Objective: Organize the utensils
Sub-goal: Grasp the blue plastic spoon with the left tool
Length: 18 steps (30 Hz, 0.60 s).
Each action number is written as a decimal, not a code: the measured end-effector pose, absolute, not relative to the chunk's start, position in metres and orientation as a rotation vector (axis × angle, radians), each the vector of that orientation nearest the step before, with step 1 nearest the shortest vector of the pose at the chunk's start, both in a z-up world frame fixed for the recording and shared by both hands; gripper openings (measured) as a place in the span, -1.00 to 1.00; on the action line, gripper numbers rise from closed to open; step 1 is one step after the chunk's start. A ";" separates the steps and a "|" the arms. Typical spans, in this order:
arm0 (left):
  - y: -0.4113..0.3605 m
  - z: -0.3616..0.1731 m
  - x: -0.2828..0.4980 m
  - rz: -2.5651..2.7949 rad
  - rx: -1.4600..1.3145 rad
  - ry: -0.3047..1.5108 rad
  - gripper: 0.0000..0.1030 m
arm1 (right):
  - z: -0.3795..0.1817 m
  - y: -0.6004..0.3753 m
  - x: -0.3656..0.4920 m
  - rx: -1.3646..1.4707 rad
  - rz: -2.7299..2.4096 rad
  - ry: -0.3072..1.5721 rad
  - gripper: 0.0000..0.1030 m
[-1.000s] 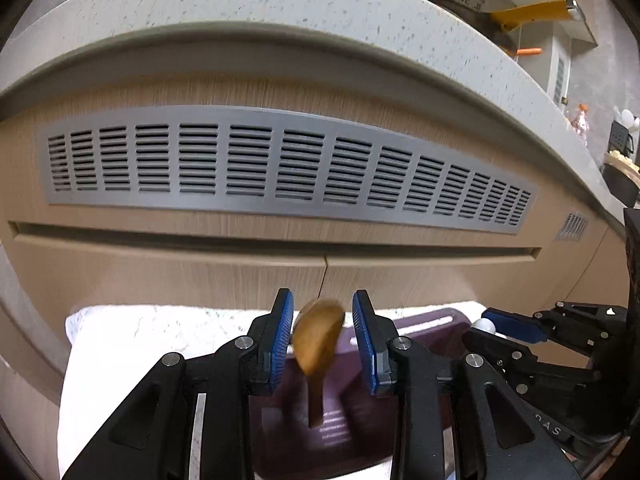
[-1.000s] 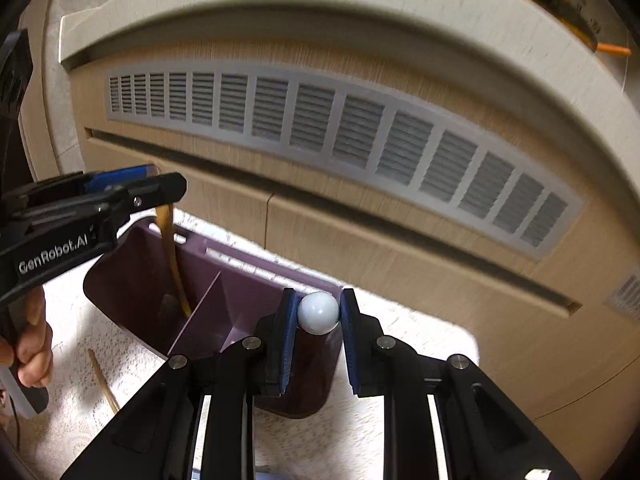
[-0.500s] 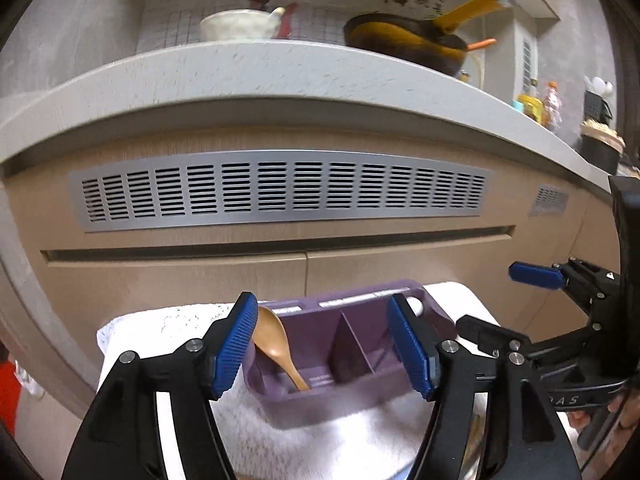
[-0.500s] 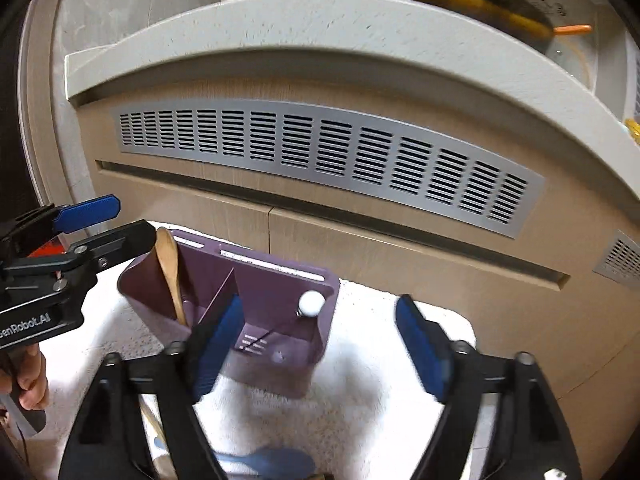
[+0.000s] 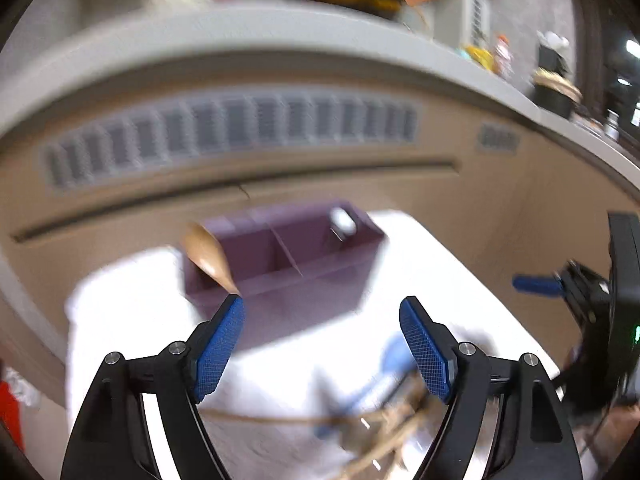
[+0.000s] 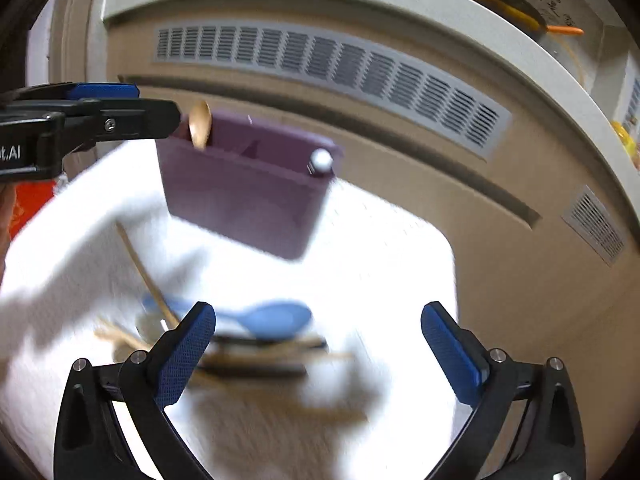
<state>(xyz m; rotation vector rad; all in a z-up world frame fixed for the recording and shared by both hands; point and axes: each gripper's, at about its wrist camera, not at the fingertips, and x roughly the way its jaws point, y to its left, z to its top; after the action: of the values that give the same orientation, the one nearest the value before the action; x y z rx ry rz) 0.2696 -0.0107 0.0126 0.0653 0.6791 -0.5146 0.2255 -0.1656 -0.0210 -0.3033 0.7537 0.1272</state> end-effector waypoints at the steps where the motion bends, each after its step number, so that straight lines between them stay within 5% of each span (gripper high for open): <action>1: -0.013 0.004 0.271 -0.564 0.063 0.728 0.55 | -0.024 -0.173 0.221 -0.276 0.129 0.771 0.97; 14: -0.066 -0.053 0.286 -0.731 0.202 0.954 0.52 | -0.054 -0.216 0.180 -0.143 0.032 0.811 0.96; 18: -0.102 -0.065 0.300 -0.753 0.281 0.987 0.50 | -0.063 -0.218 0.182 -0.104 0.035 0.837 0.77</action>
<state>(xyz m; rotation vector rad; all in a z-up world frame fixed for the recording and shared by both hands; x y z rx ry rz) 0.3000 -0.1022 -0.0652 0.2807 0.9872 -0.7531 0.1818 -0.2184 -0.0626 -0.1039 0.8374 0.0348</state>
